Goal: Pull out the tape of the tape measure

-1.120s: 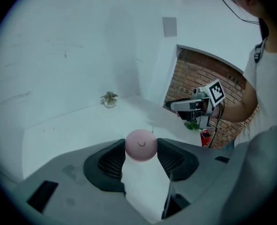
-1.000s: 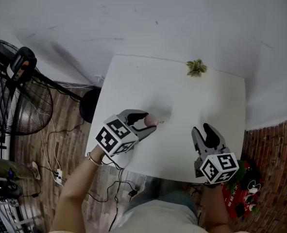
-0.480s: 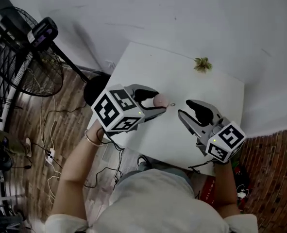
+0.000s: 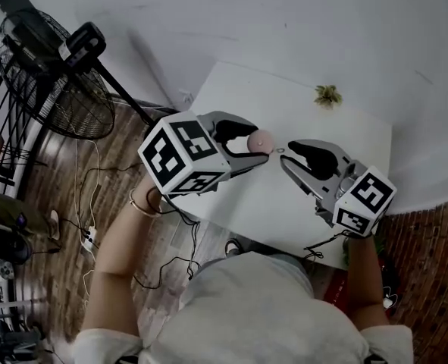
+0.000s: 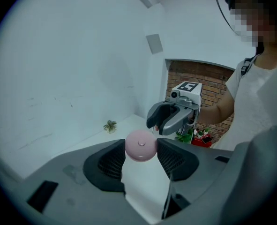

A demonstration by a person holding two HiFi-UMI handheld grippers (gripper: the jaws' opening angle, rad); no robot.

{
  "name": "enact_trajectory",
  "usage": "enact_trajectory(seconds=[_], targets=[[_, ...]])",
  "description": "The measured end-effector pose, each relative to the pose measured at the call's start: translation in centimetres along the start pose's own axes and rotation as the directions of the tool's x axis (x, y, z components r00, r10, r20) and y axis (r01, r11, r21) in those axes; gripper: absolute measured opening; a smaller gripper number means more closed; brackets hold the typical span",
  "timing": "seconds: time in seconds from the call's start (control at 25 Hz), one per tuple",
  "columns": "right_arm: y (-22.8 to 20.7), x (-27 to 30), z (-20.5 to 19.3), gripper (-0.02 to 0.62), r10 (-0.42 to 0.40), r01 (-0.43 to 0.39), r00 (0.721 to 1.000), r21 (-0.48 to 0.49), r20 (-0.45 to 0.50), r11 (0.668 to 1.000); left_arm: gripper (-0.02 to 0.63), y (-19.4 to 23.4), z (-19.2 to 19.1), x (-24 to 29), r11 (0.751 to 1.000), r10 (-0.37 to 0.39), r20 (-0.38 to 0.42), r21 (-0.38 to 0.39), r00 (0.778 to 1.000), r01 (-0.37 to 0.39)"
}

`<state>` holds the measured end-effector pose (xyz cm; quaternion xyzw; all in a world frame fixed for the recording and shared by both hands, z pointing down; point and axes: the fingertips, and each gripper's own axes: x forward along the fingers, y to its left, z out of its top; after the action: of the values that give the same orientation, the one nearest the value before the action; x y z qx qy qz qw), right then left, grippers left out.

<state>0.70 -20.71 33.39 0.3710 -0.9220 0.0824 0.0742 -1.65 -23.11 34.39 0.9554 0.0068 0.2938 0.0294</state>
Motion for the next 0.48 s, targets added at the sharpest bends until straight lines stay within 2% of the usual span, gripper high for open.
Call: enact_trajectory(seconds=[0.08, 0.24, 0.48], targets=[[0.4, 0.4, 0.3, 0.107, 0.008, -0.008, 1.0, -0.006, 0.001, 1.0, 0.216, -0.4, 0.1, -0.4, 1.0, -0.012, 0.002, 0.011, 1.0, 0.012], [1.3, 0.6, 0.8, 0.052, 0.017, -0.017, 1.0, -0.011, 0.007, 1.0, 0.216, -0.9, 0.5, -1.0, 0.999, -0.021, 0.021, 0.025, 1.0, 0.021], [2.6, 0.6, 1.0, 0.011, 0.013, -0.013, 1.0, -0.011, 0.024, 1.0, 0.216, -1.1, 0.2, -1.8, 1.0, -0.021, 0.049, 0.006, 0.999, 0.021]])
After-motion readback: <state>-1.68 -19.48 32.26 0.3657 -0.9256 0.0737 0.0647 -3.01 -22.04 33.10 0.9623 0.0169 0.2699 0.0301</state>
